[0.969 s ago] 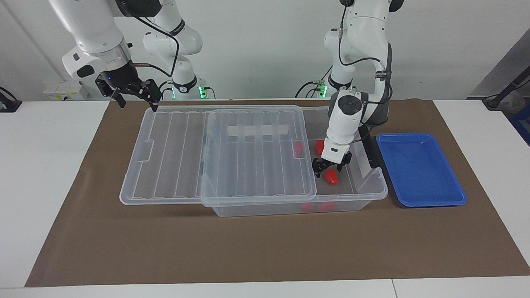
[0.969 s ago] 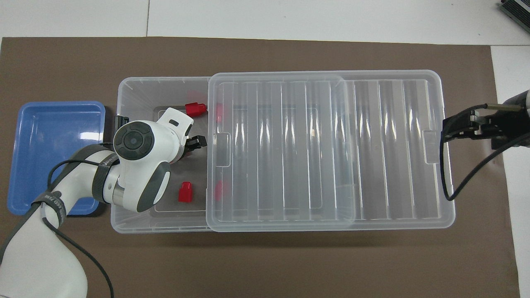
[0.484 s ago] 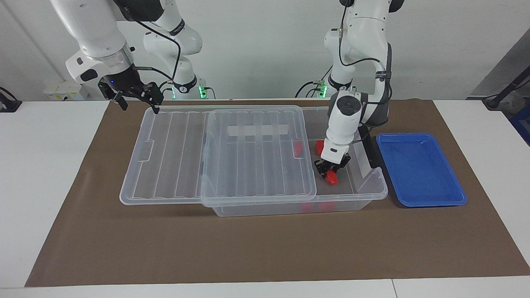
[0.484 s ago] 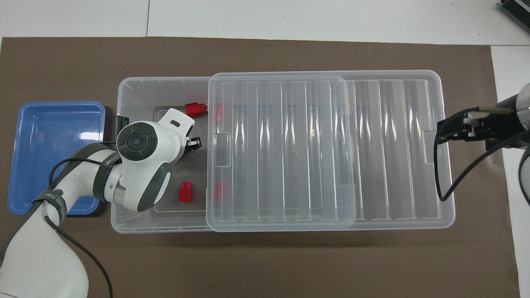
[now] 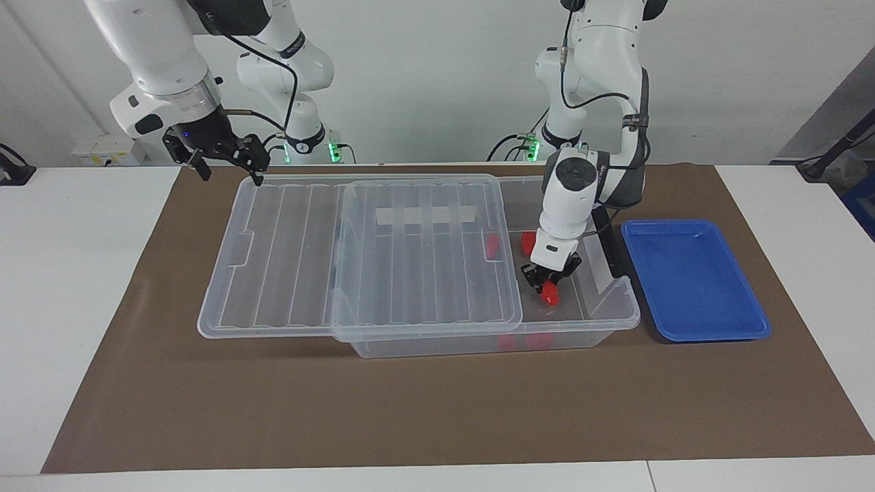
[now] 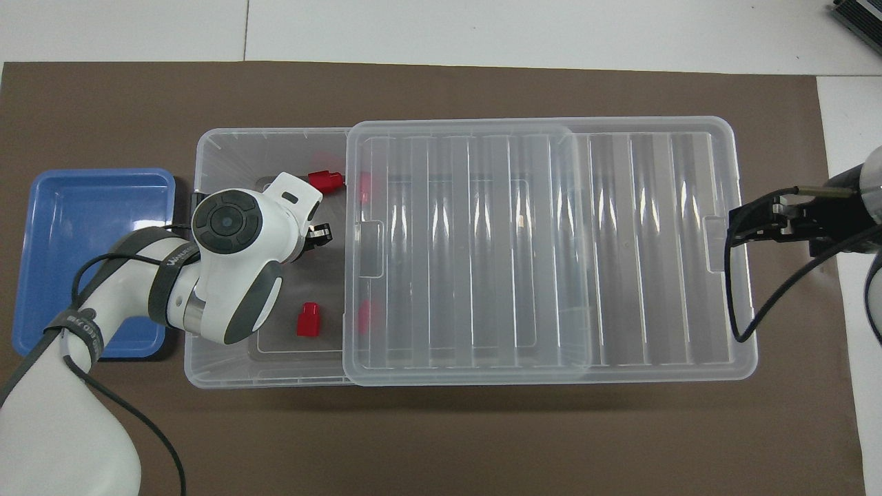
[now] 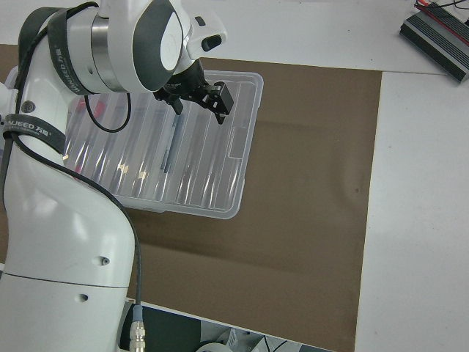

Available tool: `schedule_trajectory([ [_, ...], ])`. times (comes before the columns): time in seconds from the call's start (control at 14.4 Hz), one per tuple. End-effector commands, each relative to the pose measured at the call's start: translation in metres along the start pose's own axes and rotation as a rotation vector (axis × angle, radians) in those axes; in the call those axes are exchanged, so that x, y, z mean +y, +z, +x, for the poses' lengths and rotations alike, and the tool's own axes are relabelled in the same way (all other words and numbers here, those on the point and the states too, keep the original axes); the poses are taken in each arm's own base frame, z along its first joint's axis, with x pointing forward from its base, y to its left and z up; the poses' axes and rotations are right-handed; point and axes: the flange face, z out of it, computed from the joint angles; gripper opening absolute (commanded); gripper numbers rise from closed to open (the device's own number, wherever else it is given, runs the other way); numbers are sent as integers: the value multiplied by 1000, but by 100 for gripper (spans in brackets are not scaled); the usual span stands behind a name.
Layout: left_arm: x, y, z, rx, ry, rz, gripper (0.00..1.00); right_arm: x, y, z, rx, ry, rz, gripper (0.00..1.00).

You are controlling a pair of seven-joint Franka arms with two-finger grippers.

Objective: Place red block in blue tray from box
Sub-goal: 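Lift the red block out of the box with the left gripper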

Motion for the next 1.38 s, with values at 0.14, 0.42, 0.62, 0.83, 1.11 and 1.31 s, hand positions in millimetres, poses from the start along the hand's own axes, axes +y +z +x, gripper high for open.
schedule_trajectory([
  [0.14,-6,-91,22,-53,4,77,0,6,1,-6,8,-19,6,100],
  [0.42,-13,-151,28,-107,46,103,0,11,0,-5,8,-10,10,100],
  [0.62,-31,-174,30,-136,88,112,0,10,0,-3,21,-11,12,100],
  [0.83,-101,-197,50,-156,181,94,0,12,0,-3,21,-21,12,100],
  [1.11,-204,-200,79,-164,293,51,0,11,1,-3,16,-21,11,100],
  [1.31,-265,-192,92,-131,348,38,0,11,3,-4,13,-22,11,100],
])
